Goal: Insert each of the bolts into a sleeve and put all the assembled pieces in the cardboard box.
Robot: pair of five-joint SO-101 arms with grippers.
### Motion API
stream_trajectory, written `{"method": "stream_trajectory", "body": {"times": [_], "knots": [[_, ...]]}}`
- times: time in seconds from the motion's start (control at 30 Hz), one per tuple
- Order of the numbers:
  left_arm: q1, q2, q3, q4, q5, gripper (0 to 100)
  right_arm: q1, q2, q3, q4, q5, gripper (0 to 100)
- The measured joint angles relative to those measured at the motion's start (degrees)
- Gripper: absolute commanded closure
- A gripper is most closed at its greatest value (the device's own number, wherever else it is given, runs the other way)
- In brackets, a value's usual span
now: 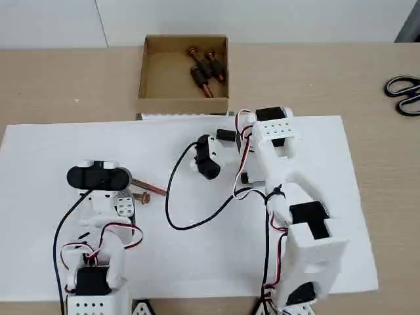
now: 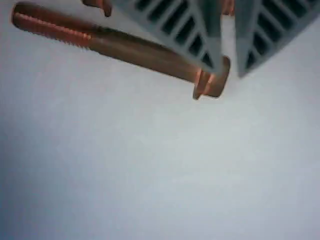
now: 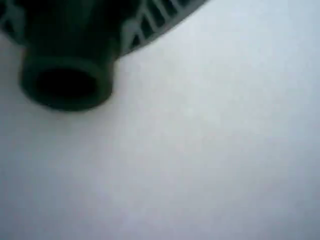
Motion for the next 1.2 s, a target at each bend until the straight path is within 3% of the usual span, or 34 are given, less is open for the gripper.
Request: {"method": "stream_trajectory", "body": {"times": [0.2,0.5,0.77,1.2], "knots": [[0.0,0.0,0.0,0.0,0.0,99,-0.2,-8.8,0.1,6.1,-8.2,98.7],[0.0,0.0,0.0,0.0,0.0,99,-0.1,-23.6,0.1,14.8,-29.6,98.9],[0.0,0.0,-0.6,0.9,0.0,99,6.4,-30.9,0.1,17.2,-46.3,99.5],[0.0,0.0,-19.3,20.8,0.2,99,18.5,-44.0,13.6,17.8,-49.5,99.5]]}}
